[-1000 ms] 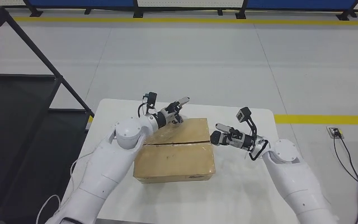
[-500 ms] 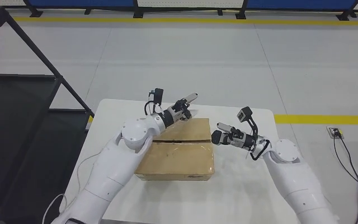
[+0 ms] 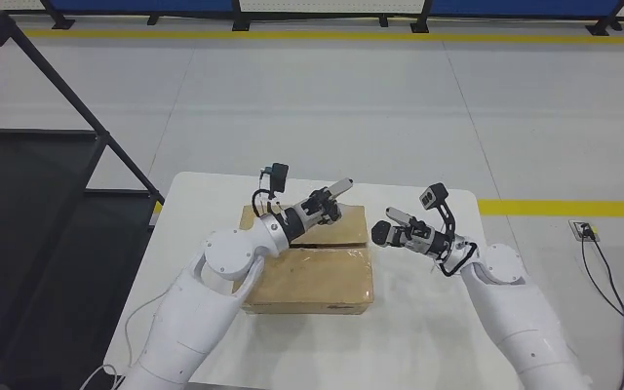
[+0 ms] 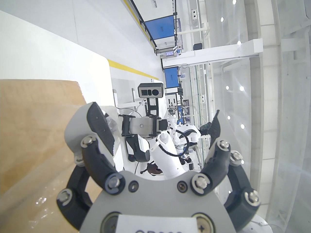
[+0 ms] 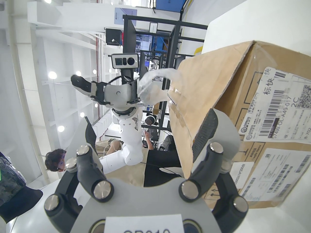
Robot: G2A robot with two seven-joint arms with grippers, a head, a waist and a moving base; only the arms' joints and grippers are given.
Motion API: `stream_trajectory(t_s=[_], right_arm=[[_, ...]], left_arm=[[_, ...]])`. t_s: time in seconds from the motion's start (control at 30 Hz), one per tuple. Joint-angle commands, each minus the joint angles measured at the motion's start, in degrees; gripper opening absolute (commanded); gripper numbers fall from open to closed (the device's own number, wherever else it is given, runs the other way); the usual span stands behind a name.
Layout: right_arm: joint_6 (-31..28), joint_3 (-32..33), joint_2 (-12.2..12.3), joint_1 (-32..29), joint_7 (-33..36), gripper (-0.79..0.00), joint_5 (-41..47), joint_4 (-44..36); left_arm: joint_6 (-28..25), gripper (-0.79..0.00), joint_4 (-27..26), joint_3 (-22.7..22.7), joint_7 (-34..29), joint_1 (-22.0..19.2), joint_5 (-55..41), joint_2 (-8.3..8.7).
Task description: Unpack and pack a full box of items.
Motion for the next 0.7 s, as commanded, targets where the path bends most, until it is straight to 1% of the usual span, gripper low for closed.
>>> stream_trajectory(t_s=[0.0, 0.33, 0.67], right_arm=[[-0.8, 1.0, 0.2, -0.6, 0.3, 0.0, 1.6, -0.1], [-1.8, 4.5, 1.2, -3.9, 1.4, 0.0, 3.3, -1.7], [-1.5, 5.9, 1.8, -5.6, 1.5, 0.0, 3.5, -3.0]], left_arm=[[0.3, 0.0, -0.3, 0.1, -0.1, 0.3, 0.1, -0.04], [0.4, 0.0, -0.5, 2.0, -0.8, 0.8, 0.9, -0.61], [-0.1, 0.0, 2.2, 4.3, -0.2, 0.0, 1.7, -1.59]])
